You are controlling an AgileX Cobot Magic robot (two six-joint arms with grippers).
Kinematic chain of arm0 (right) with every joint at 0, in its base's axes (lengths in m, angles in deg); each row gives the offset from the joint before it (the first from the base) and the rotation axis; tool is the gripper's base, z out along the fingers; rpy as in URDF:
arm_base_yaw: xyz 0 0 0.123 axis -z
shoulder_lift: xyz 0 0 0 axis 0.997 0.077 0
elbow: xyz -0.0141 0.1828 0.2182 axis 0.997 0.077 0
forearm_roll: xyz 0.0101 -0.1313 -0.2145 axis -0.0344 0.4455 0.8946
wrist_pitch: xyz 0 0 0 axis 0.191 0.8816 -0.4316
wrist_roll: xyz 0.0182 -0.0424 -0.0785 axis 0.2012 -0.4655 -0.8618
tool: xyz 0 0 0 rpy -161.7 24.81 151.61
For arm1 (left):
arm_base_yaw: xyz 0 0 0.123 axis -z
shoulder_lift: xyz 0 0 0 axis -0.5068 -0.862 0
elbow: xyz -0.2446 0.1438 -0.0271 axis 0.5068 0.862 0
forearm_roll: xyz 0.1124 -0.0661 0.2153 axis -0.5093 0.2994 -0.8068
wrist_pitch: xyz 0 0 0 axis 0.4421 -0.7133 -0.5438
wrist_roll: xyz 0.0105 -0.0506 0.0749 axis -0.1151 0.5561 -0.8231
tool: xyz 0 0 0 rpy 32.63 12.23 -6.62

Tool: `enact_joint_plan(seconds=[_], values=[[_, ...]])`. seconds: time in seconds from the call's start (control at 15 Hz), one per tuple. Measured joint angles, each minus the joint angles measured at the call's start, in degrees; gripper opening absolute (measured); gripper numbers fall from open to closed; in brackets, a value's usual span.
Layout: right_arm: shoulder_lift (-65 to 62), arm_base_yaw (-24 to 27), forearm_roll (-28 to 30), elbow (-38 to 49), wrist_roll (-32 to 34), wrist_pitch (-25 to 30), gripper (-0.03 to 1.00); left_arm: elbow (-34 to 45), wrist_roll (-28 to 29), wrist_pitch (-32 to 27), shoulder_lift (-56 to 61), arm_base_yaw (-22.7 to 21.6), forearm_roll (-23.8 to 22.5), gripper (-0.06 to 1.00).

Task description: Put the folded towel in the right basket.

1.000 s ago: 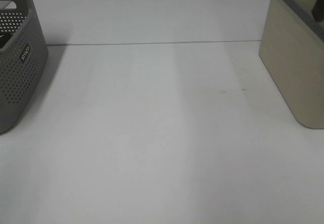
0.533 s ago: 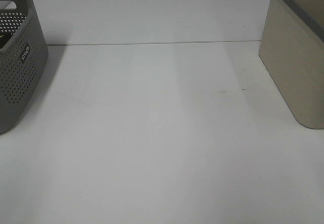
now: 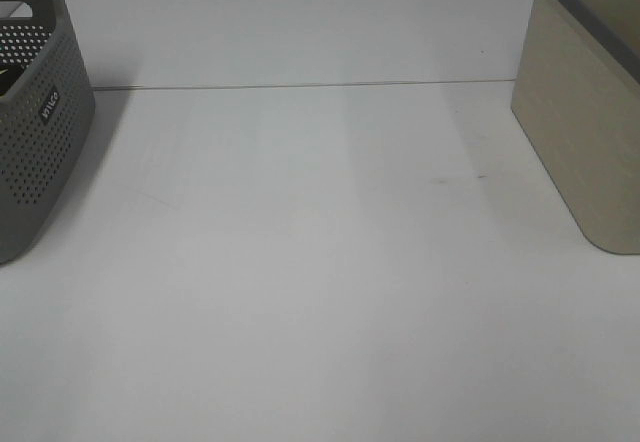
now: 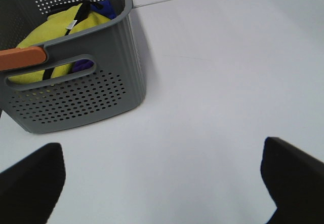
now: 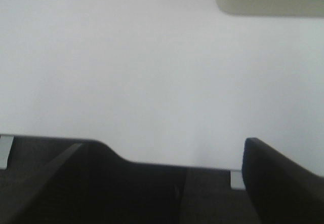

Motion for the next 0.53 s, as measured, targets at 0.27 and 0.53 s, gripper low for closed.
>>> enact_joint_plan(seconds=[0.27, 0.53], values=[[-10.8, 0.0, -0.1, 2.3, -1.8, -6.1, 0.77, 0.0, 0.0, 0.0, 0.0, 0.0, 0.0, 0.99], [-12.4, 0.0, -0.1, 2.8, -1.8, -7.0, 0.77, 0.0, 0.0, 0.0, 0.0, 0.0, 0.0, 0.99]])
